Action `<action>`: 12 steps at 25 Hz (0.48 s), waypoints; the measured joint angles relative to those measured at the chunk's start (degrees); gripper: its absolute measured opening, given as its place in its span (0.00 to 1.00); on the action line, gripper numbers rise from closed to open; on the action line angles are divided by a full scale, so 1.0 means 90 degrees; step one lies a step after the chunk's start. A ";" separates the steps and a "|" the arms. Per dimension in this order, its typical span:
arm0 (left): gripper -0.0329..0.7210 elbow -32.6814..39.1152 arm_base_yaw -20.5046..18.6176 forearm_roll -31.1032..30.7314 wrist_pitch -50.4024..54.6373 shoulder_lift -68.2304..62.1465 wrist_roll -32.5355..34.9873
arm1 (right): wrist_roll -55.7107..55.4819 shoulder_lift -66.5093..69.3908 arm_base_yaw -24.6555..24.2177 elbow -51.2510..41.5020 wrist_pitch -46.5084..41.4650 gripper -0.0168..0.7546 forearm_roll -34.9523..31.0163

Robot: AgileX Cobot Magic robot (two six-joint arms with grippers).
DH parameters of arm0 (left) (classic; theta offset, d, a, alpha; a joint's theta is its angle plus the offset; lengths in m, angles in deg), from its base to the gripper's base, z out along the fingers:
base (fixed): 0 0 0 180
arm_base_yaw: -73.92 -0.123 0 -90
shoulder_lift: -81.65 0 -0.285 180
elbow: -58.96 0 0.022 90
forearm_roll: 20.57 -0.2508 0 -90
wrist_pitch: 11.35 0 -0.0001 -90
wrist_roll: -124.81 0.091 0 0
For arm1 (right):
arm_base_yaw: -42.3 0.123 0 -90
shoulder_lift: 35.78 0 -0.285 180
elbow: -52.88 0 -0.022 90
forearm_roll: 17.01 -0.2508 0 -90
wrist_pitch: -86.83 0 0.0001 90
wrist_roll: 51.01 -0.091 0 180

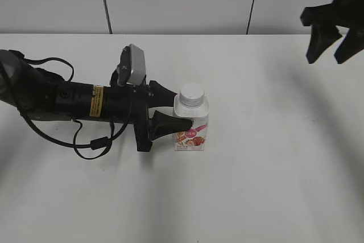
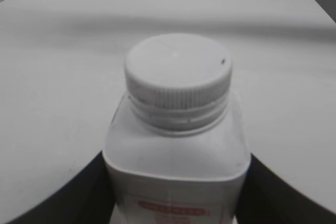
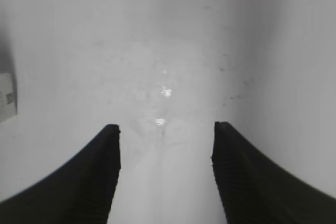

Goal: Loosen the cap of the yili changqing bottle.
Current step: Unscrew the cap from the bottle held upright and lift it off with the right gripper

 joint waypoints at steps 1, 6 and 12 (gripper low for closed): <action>0.58 0.0000 0.0000 0.0000 0.0000 0.0000 0.0000 | -0.0050 0.0023 0.0160 0.0051 0.0000 0.60 -0.0007; 0.57 0.0000 0.0000 -0.0001 0.0000 0.0000 0.0000 | -0.0377 0.0257 0.1216 0.0254 -0.0008 0.60 -0.0063; 0.57 0.0000 0.0000 -0.0007 0.0000 0.0000 0.0000 | -0.0639 0.0596 0.2148 0.0723 -0.0024 0.60 -0.0384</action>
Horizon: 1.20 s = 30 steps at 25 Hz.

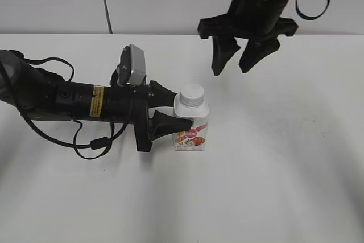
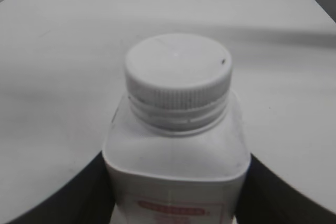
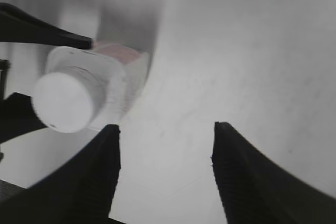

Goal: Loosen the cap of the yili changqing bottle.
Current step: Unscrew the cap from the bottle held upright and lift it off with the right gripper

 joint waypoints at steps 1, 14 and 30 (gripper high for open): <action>0.57 0.0000 0.0000 0.0000 0.0000 0.0000 0.0000 | -0.0053 0.0087 0.0106 0.0114 0.0000 0.60 -0.0039; 0.57 0.0000 0.0000 0.0000 0.0006 0.0000 0.0000 | -0.0196 0.0808 0.0697 0.0662 -0.0016 0.60 -0.0370; 0.57 0.0000 0.0000 0.0000 0.0006 0.0000 0.0000 | -0.0194 0.1073 0.0731 0.0669 -0.0024 0.60 -0.0420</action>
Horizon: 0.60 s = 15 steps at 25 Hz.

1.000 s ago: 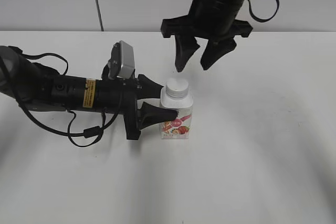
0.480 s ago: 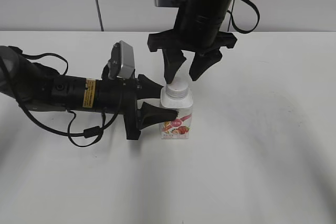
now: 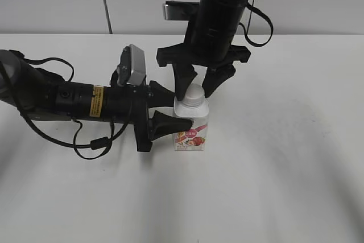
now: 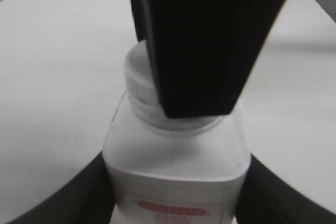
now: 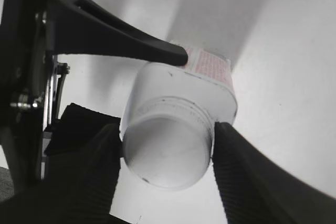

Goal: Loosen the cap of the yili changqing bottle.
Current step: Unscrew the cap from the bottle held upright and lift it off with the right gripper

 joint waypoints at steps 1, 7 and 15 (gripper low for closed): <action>0.57 0.0000 0.0000 0.0000 0.0000 0.0000 0.0000 | 0.0000 0.0020 0.0000 0.0000 0.0000 0.60 0.0000; 0.57 0.0000 0.0000 -0.0001 0.0007 0.0000 0.0000 | 0.0009 0.0105 0.0000 0.0006 0.0000 0.56 0.0000; 0.57 0.0000 0.0002 0.0006 0.0011 0.0000 0.0000 | 0.1665 0.0105 0.0000 0.0026 -0.0069 0.55 0.0007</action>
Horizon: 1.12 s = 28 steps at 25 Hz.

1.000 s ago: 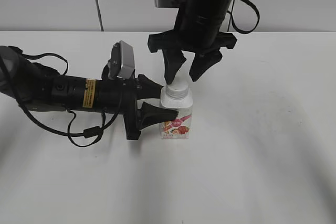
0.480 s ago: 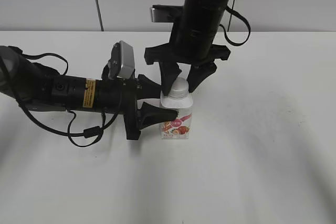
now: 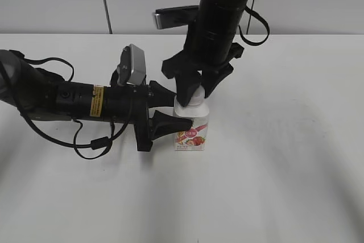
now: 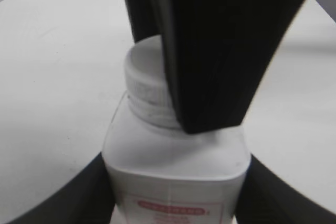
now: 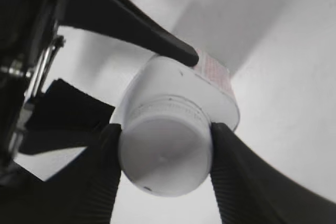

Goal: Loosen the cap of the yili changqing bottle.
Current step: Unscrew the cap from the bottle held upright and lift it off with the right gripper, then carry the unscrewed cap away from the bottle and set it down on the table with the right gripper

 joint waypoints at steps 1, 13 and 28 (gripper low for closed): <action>0.57 0.0000 0.0000 0.0000 0.0000 0.0000 0.0000 | 0.0776 0.0000 0.0000 0.0006 -0.0008 0.54 0.0007; 0.57 -0.0012 -0.0006 -0.0097 0.0000 0.0000 -0.0007 | 0.5719 -0.0056 0.0000 0.0138 -0.0033 0.53 0.0036; 0.57 -0.0012 -0.0006 -0.0114 -0.0006 0.0000 -0.0002 | 0.3057 -0.0725 0.0000 0.0294 0.0009 0.53 0.0720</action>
